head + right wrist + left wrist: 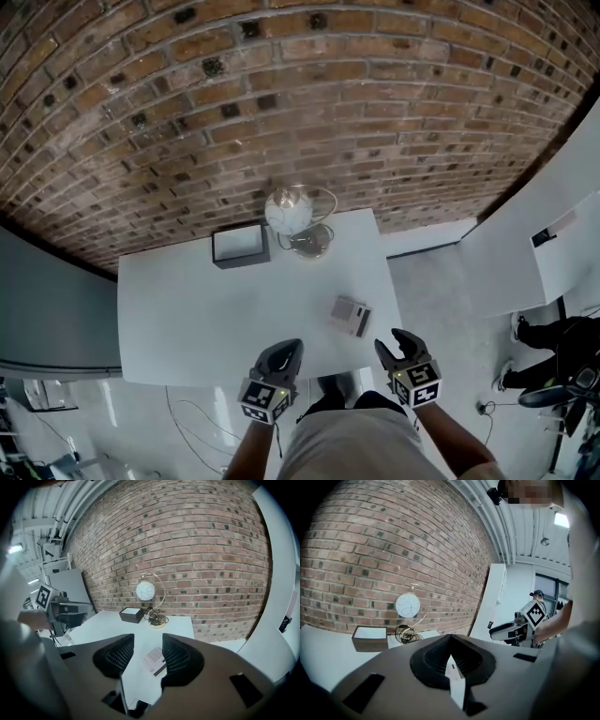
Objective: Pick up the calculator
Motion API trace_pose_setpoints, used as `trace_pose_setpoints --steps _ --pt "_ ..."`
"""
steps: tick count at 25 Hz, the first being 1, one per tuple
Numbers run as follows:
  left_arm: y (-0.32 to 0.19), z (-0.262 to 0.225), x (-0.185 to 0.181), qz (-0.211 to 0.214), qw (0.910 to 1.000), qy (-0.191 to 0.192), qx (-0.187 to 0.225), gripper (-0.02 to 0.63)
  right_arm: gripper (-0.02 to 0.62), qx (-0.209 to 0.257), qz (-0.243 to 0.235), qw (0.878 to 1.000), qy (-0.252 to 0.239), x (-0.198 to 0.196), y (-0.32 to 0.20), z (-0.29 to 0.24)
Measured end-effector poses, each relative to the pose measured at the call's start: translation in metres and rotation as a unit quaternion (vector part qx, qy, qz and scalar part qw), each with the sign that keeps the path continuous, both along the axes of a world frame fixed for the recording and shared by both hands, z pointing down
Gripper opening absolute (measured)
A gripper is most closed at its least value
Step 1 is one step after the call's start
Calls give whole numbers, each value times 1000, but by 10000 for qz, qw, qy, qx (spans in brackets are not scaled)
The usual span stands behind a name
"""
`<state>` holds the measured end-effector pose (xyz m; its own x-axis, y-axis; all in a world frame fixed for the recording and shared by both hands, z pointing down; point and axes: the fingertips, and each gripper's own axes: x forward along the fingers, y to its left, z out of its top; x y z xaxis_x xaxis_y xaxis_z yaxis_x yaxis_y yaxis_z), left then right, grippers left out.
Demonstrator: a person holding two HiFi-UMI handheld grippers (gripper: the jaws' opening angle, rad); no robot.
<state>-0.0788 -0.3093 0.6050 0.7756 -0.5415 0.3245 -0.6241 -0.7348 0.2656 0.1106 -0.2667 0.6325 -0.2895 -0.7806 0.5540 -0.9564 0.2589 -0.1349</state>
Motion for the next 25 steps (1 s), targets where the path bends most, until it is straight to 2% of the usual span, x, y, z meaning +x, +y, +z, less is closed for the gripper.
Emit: trace_pose_setpoints --steps 6,13,19,25 --pt "-6 9 12 105 9999 0 -75 14 201 -326 -13 9995 41 9 -7 13" --pt "-5 23 22 -58 9997 -21 -228 14 206 -760 24 9967 -297 25 -16 50" --pt "-4 38 36 -359 9985 -69 -420 14 206 -1181 -334 9917 -385 31 -22 85" --pt "1 56 55 -612 9962 -166 -596 14 206 -1672 -605 9814 -717 34 -27 125"
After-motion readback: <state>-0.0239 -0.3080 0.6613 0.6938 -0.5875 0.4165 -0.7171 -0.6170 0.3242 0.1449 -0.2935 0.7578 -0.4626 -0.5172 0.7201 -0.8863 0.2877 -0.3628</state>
